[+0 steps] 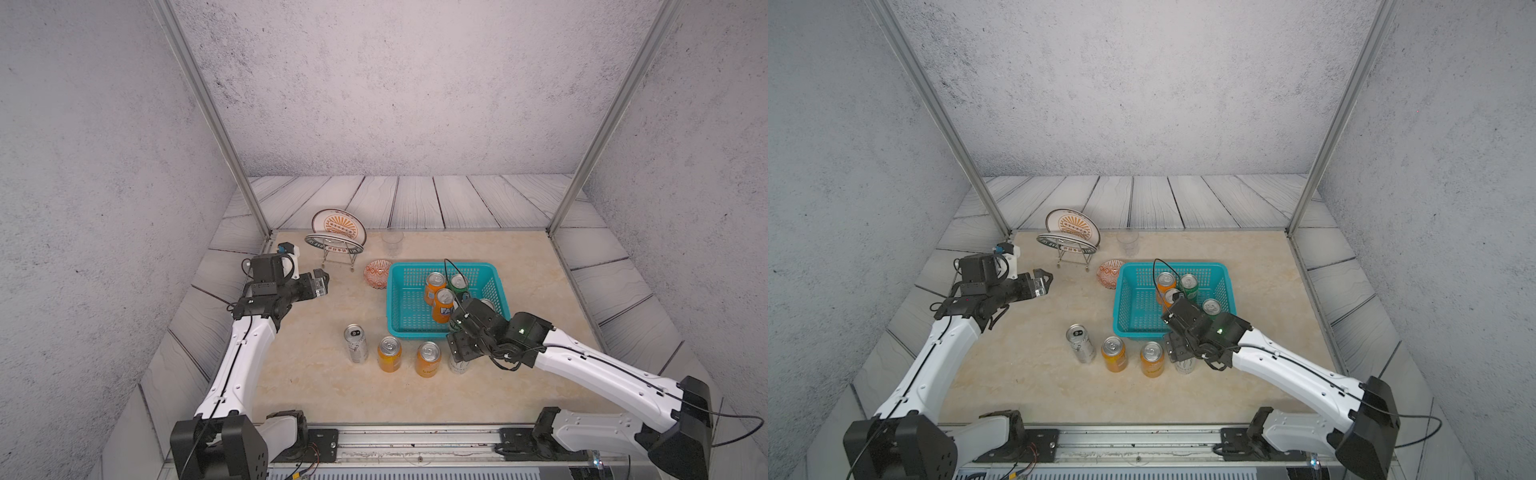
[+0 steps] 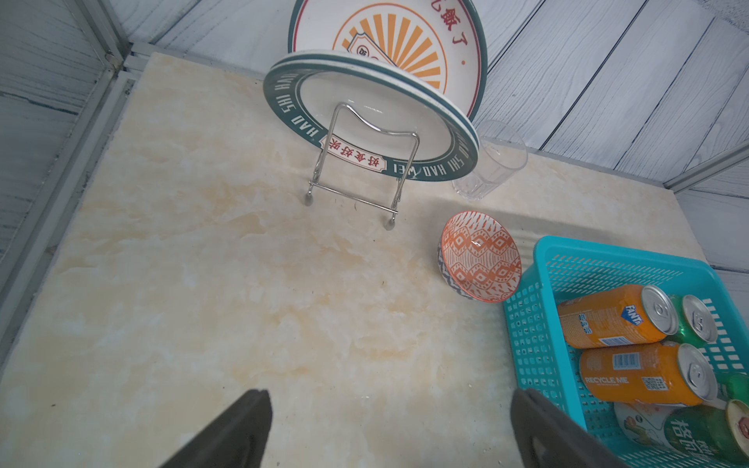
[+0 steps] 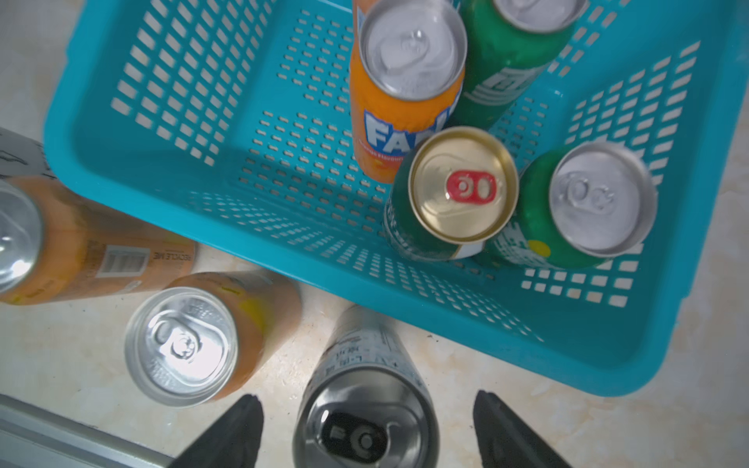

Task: Take out the drinks from the basket
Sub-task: Place the drink at the center of the board, then pick up the drink from the basket.

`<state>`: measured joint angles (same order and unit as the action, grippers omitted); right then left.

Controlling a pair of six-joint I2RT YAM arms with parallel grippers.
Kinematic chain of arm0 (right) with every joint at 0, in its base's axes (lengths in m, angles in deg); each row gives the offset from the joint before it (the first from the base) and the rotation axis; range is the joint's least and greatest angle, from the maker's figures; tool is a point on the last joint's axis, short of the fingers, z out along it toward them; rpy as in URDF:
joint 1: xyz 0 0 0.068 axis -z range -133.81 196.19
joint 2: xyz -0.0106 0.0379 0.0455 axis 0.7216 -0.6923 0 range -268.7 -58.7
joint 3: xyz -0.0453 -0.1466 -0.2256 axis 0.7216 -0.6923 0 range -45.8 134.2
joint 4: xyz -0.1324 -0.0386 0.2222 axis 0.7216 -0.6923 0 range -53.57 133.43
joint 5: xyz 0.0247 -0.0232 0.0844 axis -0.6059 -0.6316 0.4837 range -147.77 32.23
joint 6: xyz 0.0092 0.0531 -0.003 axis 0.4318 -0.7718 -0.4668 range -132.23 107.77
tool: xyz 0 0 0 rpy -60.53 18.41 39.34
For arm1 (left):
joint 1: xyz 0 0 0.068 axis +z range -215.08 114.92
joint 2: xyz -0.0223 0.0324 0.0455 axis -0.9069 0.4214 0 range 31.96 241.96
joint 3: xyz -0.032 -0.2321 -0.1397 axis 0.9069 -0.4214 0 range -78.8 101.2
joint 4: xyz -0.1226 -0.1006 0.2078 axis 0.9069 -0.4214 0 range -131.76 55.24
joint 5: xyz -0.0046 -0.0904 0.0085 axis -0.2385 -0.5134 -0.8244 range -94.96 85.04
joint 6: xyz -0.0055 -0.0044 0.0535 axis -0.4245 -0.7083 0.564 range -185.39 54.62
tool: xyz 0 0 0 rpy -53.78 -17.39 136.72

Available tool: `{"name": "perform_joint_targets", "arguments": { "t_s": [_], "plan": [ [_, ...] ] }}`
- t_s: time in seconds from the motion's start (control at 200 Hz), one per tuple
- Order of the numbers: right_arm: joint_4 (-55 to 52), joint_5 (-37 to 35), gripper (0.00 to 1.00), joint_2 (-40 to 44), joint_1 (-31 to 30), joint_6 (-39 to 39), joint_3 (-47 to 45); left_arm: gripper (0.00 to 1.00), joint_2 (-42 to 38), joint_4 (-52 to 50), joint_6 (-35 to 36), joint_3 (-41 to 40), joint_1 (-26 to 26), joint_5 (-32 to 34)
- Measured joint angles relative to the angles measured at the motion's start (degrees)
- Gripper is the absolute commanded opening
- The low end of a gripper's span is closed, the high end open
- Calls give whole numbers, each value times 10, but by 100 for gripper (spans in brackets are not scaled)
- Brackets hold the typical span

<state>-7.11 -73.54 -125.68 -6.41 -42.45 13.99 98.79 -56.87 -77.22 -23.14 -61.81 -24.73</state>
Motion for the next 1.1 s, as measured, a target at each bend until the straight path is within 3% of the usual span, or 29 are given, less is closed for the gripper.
{"name": "perform_joint_targets", "arguments": {
  "t_s": [0.29,0.555,0.786,1.101],
  "plan": [
    [-23,-26,99,20,30,67,90,99,0,-4,0,0,0,0],
    [-29,13,99,11,156,131,113,99,0,-5,0,0,0,0],
    [-25,45,99,-61,222,179,149,99,0,-5,0,0,0,-1],
    [-15,83,91,-140,279,207,160,99,0,-9,3,0,2,-2]
  ]
}}
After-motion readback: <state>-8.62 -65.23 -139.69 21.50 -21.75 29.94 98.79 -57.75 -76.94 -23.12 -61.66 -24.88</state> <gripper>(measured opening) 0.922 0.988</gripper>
